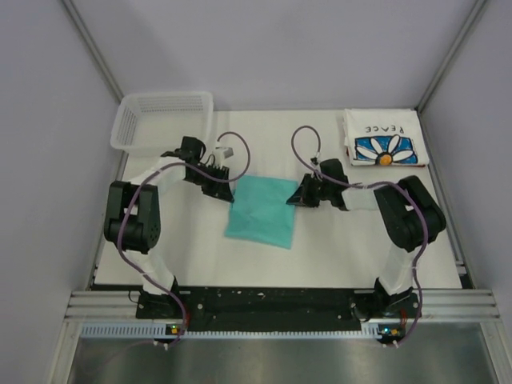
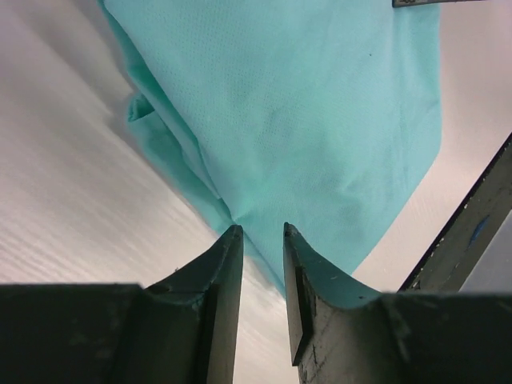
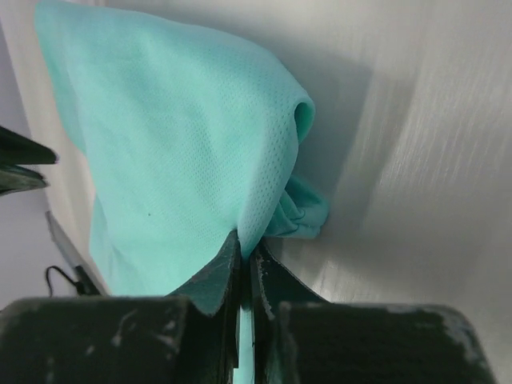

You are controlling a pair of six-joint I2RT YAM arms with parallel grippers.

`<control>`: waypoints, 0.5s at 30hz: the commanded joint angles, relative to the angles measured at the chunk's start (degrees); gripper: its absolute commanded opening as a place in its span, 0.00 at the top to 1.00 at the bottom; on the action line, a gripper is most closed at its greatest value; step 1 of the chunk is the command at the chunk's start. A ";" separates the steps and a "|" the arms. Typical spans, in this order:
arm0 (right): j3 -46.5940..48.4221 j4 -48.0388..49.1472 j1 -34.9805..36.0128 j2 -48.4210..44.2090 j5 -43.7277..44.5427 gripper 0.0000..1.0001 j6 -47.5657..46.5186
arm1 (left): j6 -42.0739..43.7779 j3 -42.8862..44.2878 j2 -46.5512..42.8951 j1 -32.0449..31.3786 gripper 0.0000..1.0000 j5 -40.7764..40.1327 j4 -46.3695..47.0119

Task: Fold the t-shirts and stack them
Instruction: Put the neatly folded tshirt into the corner of the board with the right arm

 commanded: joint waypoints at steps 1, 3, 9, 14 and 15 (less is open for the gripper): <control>7.25 -11.93 -0.20 -5.36 6.06 1.00 -11.29 | 3.02 2.68 -6.83 2.50 0.68 0.91 -1.95; 10.32 -17.12 -0.37 -5.63 8.62 1.00 -16.30 | 3.89 3.56 -7.80 4.43 0.68 1.00 -2.83; 21.66 -33.12 -1.86 -3.70 13.98 1.00 -28.70 | 8.72 5.41 -11.57 6.72 0.65 -2.68 -5.38; 30.01 -42.27 -3.27 -1.41 20.57 1.00 -37.84 | 10.75 5.06 -13.78 6.99 0.64 -4.88 -6.00; 31.42 -43.59 -3.88 -0.89 21.36 1.00 -39.08 | 11.10 4.97 -13.95 6.99 0.64 -5.06 -6.09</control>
